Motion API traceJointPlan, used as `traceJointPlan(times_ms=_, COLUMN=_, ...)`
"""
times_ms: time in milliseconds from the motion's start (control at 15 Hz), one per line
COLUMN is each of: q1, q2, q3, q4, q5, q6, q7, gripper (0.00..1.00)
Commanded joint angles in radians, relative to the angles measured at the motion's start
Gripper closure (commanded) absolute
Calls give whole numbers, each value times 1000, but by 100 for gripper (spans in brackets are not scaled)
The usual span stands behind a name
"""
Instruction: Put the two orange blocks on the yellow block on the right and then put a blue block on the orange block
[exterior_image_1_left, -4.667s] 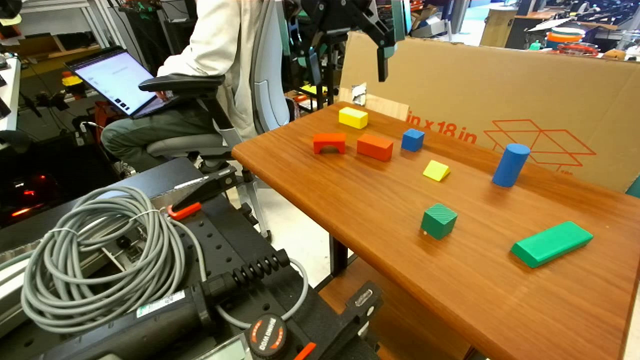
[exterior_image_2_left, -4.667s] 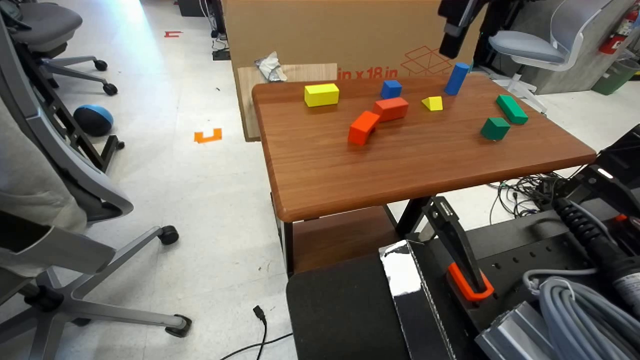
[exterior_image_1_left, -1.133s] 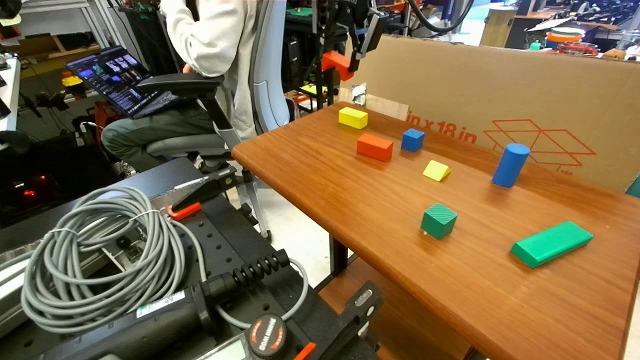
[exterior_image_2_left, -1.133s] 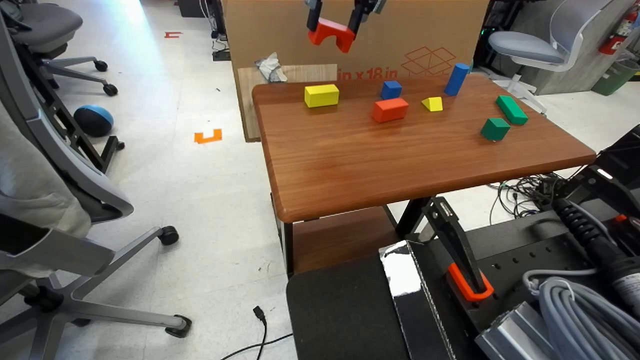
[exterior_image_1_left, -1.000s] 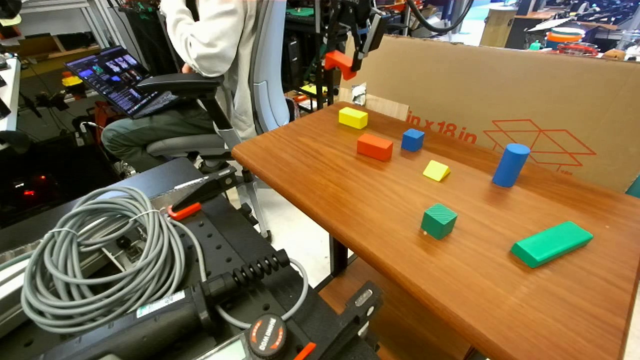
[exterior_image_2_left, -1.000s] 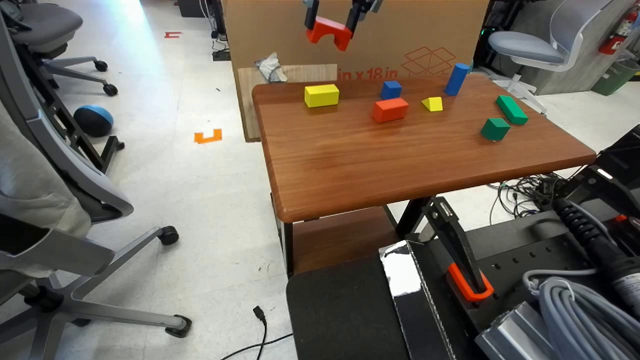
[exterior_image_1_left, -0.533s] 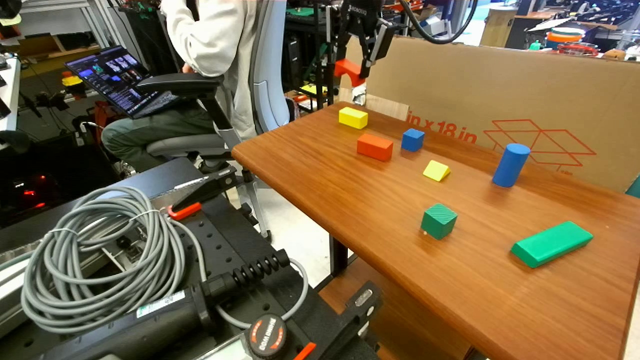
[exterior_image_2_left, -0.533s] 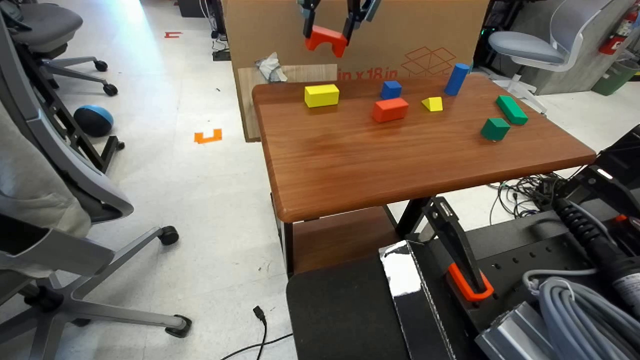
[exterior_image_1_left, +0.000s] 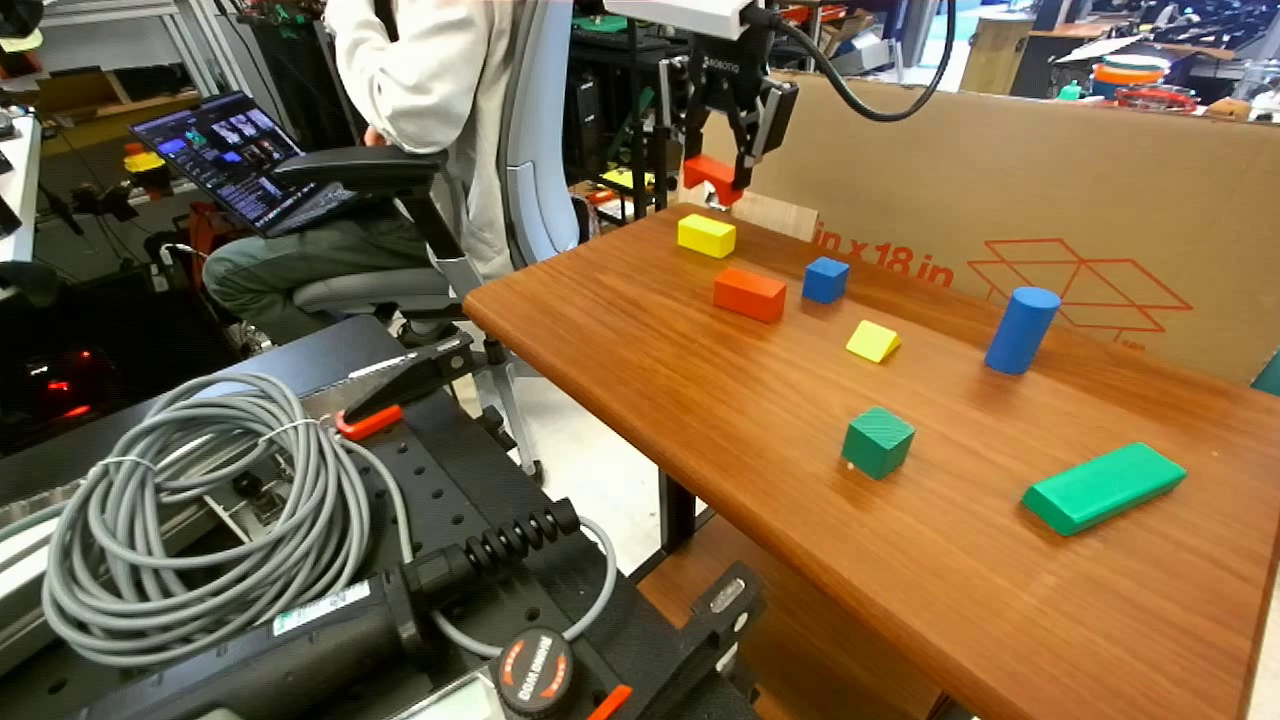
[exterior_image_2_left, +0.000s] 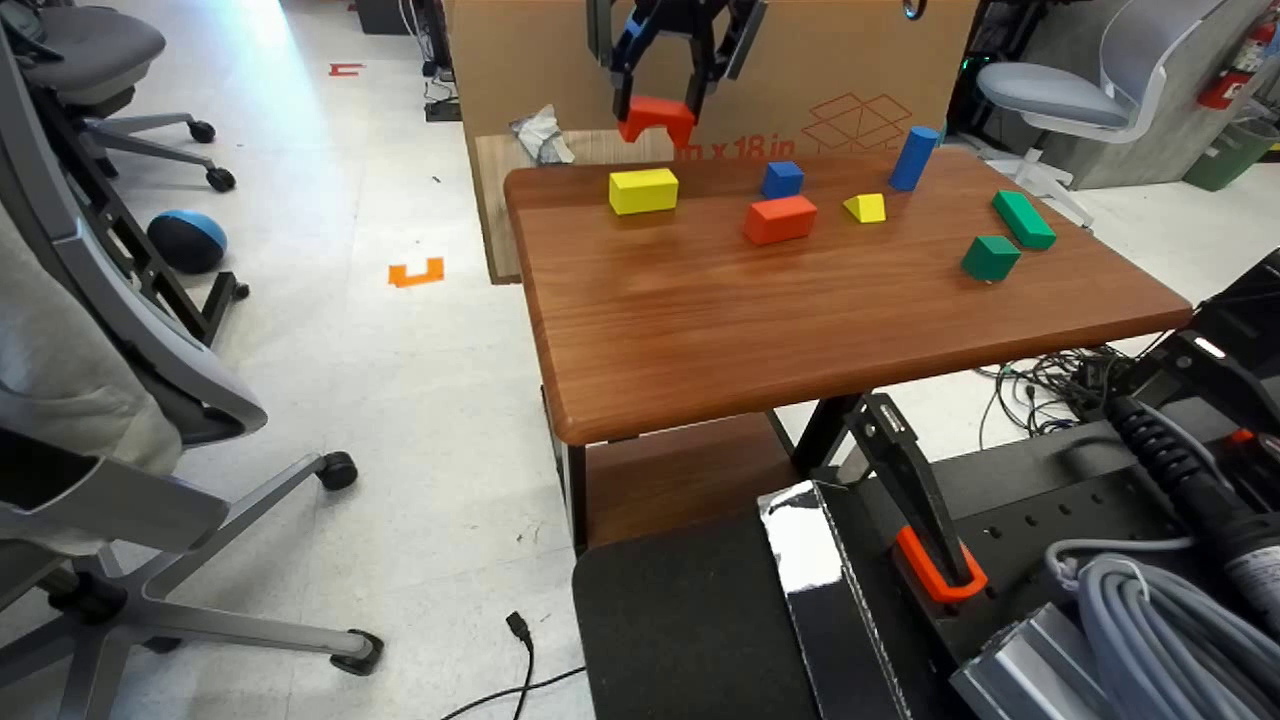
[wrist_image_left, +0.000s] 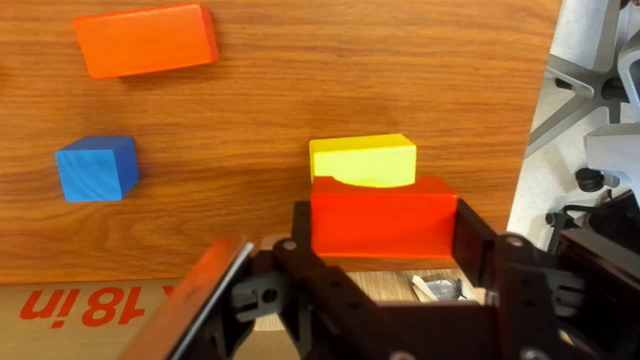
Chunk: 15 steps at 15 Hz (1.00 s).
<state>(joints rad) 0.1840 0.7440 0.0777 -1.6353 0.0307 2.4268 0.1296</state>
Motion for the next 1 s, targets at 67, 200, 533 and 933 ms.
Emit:
traceJointPlan(times_ms=67, q1=32, q2=21, q3=-22, q4=8, q5=-47, q6=35, q7=15, gripper=58)
traceJointPlan(times_ms=200, q1=38, q2=25, q3=-25, q4=3, q5=-61, q6=50, q7=16, gripper=58)
traceJointPlan(times_ms=533, q1=48, q2=40, q3=-35, q4=11, q5=-74, q6=52, q7=26, gripper=58)
traceJointPlan(times_ms=933, q1=60, q2=52, q3=-41, q4=10, q5=-75, q6=50, q7=36, gripper=58)
